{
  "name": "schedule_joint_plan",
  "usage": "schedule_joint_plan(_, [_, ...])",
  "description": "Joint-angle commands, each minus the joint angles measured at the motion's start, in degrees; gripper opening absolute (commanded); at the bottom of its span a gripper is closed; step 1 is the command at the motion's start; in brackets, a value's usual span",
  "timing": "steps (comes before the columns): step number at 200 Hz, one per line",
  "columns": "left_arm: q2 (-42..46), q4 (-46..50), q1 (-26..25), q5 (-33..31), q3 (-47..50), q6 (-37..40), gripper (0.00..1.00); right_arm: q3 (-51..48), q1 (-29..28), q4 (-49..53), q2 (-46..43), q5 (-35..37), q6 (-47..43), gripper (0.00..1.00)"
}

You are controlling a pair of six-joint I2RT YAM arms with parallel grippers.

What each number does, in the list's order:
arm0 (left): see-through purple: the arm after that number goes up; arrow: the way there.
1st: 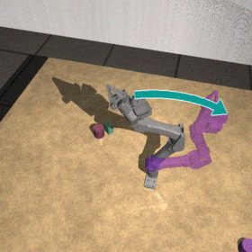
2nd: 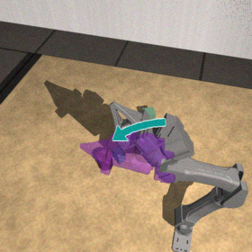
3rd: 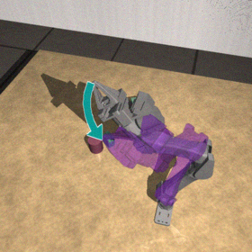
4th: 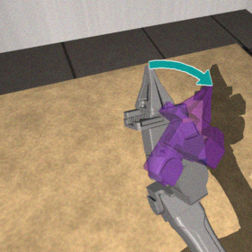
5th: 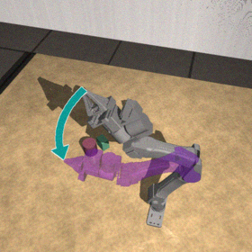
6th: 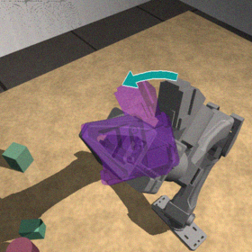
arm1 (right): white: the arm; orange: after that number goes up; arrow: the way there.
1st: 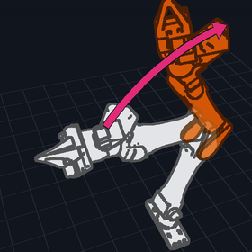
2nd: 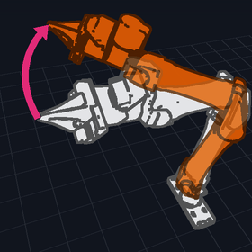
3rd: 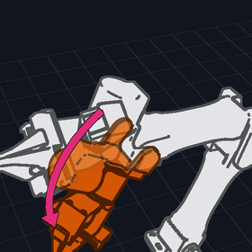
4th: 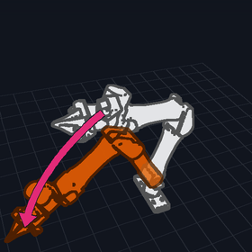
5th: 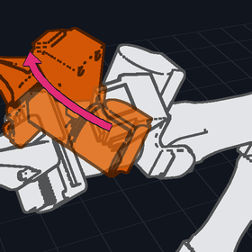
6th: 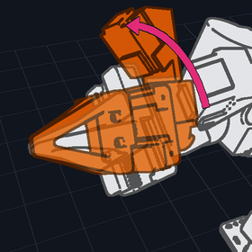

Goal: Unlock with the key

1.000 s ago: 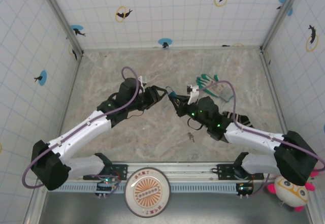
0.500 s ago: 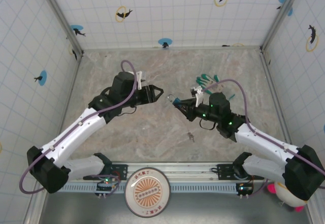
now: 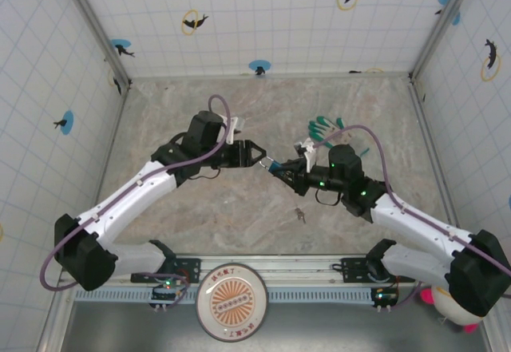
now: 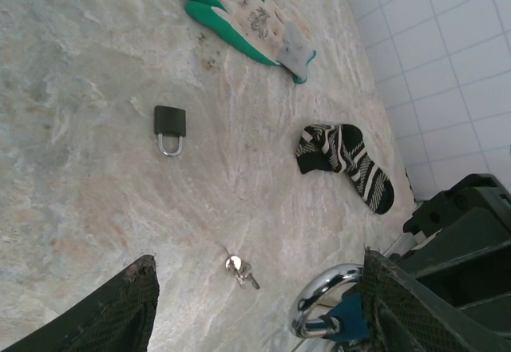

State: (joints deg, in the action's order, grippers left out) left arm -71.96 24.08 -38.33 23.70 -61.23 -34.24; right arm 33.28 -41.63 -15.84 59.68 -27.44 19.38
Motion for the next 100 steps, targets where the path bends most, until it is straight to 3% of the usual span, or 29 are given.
schedule_joint_plan(1, [-1.4,1.2,-1.9,1.9,-2.1,2.5,0.66,3.0,-0.1,-1.4,-1.9,-1.5,-1.4,0.0])
schedule_joint_plan(100, [-3.0,3.3,-2.2,-0.3,-1.2,3.6,0.55,4.6,-2.0,4.6,-5.5,-0.5,-7.5,0.0])
